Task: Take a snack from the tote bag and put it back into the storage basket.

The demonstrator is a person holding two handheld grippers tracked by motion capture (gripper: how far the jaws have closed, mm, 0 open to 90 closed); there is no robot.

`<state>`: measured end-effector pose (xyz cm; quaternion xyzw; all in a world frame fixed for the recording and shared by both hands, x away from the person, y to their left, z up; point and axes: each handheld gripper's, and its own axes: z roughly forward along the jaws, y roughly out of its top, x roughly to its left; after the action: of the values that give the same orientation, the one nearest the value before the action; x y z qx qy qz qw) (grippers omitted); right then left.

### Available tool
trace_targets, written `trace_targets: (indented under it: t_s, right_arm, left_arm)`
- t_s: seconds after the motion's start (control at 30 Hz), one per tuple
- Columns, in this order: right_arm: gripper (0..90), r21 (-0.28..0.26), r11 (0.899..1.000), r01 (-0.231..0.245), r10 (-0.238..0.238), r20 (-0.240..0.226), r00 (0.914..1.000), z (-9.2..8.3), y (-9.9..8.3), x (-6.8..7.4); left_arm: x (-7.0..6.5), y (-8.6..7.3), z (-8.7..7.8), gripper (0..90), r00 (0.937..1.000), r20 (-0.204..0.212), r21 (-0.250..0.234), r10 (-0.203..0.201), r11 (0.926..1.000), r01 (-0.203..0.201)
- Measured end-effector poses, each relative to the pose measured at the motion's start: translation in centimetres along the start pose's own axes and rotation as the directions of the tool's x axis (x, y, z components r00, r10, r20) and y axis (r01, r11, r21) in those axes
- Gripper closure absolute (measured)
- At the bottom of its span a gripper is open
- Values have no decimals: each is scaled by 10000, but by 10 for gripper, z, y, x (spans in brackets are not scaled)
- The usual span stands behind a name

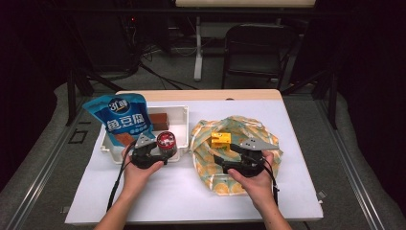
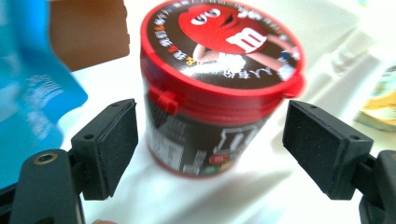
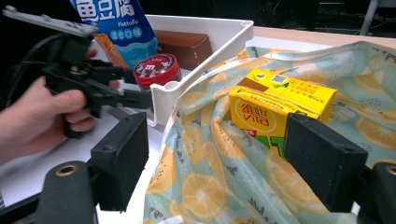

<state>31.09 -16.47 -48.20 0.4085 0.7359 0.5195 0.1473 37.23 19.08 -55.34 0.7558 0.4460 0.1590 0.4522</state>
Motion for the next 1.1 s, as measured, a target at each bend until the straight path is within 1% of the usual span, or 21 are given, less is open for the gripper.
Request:
trace_targets:
  t_s: [0.07,0.1,0.13,0.17,0.2,0.23,0.27,0.3,0.37,0.4,0.43,0.5,0.53,0.6,0.7,0.77,0.8,0.9,0.97,1.07,1.1]
  right_arm:
    - [222,1,10000,-1,1,14,10000,-1,0,-1]
    - [221,-4,10000,12,-12,49,10000,-2,0,-2]
    - [222,-35,10000,-11,11,31,10000,-2,0,-3]
    - [222,-34,10000,-31,31,81,10000,-3,0,-3]
    - [222,-100,9999,-92,93,112,9999,-3,0,-4]
    - [223,-131,9998,-136,137,124,9998,-3,0,-4]
    - [223,-113,9999,-122,124,131,9998,-3,0,-4]
    - [223,-143,9998,-141,143,138,9998,-3,0,-4]
    - [223,-99,9999,-105,107,124,9999,-3,0,-4]
    - [224,-90,9999,-88,88,98,9999,-3,0,-4]
    - [224,-96,9999,-88,89,109,9999,-3,0,-4]
    - [224,-130,9999,-107,108,121,9999,-2,0,-4]
    - [224,-138,9998,-125,127,111,9999,-2,0,-4]
    - [224,-96,9999,-115,117,137,9998,-2,0,-5]
    - [225,-91,9999,-120,121,120,9999,-3,0,-6]
    - [225,-93,9999,-130,131,139,9998,-3,0,-7]
    - [225,-90,9999,-132,134,148,9998,-3,-1,-7]
    - [226,-66,9999,-147,148,124,9998,-2,-1,-7]
    - [226,-79,9998,-183,184,179,9997,-1,-1,-6]
    - [226,-89,9998,-167,169,171,9997,0,-1,-7]
    - [226,-105,9998,-178,180,170,9997,0,-1,-7]
  left_arm:
    - [0,-2,-13,219,9999,-104,-165,-21,9999,20]
    - [0,-3,-20,268,9999,-103,-302,-3,9995,0]
    - [0,-4,-26,336,9999,-100,-384,40,9993,-44]
    - [0,-5,-30,435,9999,-110,-486,-23,9988,18]
    - [1,-5,-34,543,9998,-149,-538,-166,9984,158]
    - [2,-5,-37,640,9994,-18,-574,-352,9977,351]
    - [2,-5,-38,725,9988,112,-559,-478,9973,483]
    - [2,-5,-36,771,9987,77,-496,-503,9975,506]
    - [1,-5,-32,855,9972,270,-353,-704,9968,713]
    - [1,-6,-29,882,9969,294,-339,-725,9967,735]
    - [1,-5,-27,899,9969,249,-258,-753,9968,759]
    - [2,-4,-23,900,9933,396,-309,-1081,9935,1094]
    - [2,-4,-20,900,9929,376,-351,-1131,9928,1144]
    - [2,-2,-16,900,9937,314,-191,-1073,9940,1079]
    - [1,4,-10,900,9938,192,-99,-1093,9939,1095]
    - [2,7,-6,900,9928,115,-245,-1195,9925,1198]
    - [3,9,-3,900,9913,127,-173,-1307,9912,1309]
    - [4,13,2,900,9911,108,-151,-1324,9911,1326]
    - [3,15,5,896,9879,181,-223,-1543,9877,1547]
    - [-4,13,8,890,9910,223,-43,-1318,9912,1319]
    - [-6,12,8,887,9920,255,108,-1239,9923,1236]
